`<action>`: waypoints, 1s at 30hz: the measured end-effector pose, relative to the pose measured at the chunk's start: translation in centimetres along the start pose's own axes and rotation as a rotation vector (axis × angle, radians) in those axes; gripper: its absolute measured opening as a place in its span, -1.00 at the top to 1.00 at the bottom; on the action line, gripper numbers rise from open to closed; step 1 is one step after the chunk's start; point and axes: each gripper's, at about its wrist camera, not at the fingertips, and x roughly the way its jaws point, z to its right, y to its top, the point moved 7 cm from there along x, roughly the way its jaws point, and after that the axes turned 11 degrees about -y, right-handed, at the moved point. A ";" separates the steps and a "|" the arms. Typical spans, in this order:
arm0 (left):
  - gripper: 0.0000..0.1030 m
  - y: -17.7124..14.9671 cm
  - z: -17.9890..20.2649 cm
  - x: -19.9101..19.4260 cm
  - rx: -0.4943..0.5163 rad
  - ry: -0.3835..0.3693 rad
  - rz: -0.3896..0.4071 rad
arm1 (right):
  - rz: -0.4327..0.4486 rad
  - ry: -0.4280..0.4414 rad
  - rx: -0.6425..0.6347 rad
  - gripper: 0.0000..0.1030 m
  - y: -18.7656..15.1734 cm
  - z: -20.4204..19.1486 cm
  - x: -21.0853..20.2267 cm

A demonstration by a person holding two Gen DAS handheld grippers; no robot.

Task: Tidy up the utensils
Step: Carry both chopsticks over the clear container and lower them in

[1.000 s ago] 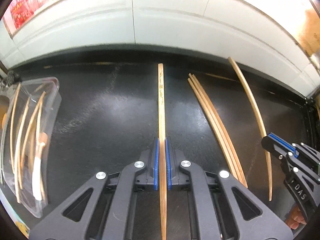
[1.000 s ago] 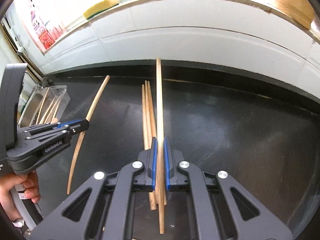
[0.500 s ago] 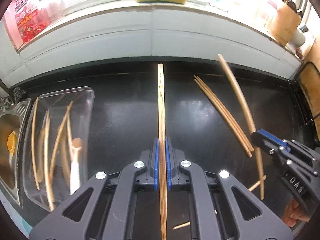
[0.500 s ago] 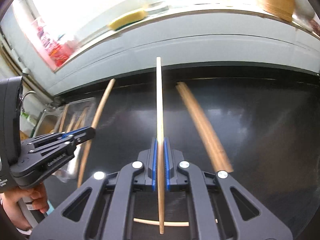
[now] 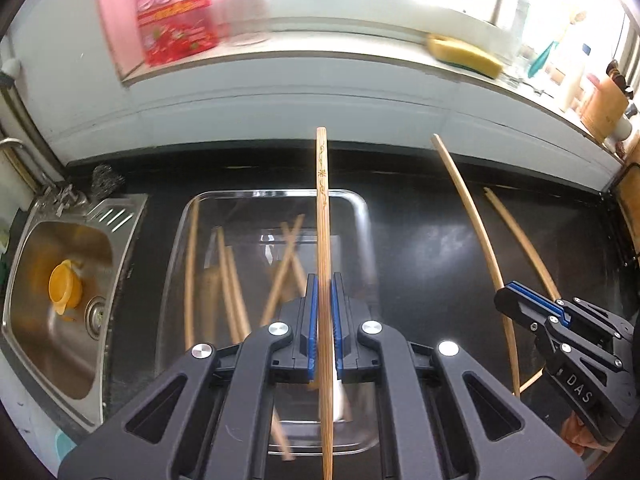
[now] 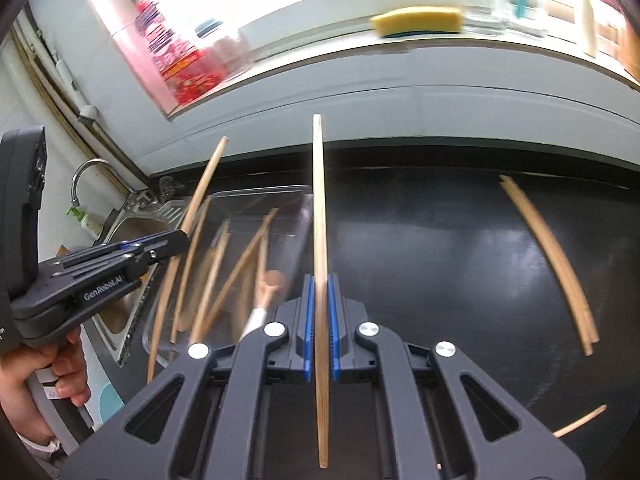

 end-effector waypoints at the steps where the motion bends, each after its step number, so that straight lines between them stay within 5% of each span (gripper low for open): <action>1: 0.89 -0.1 -1.1 -0.2 -0.002 -0.001 -0.002 | -0.003 0.004 -0.001 0.86 -0.1 -0.9 0.2; 12: 0.89 -0.7 -6.3 -1.0 -0.007 -0.020 -0.003 | -0.013 -0.004 -0.013 0.86 -1.2 -7.2 1.8; 30: 0.89 -1.8 -8.0 -0.4 -0.032 -0.057 -0.026 | -0.029 -0.011 -0.009 0.86 -1.7 -9.2 2.1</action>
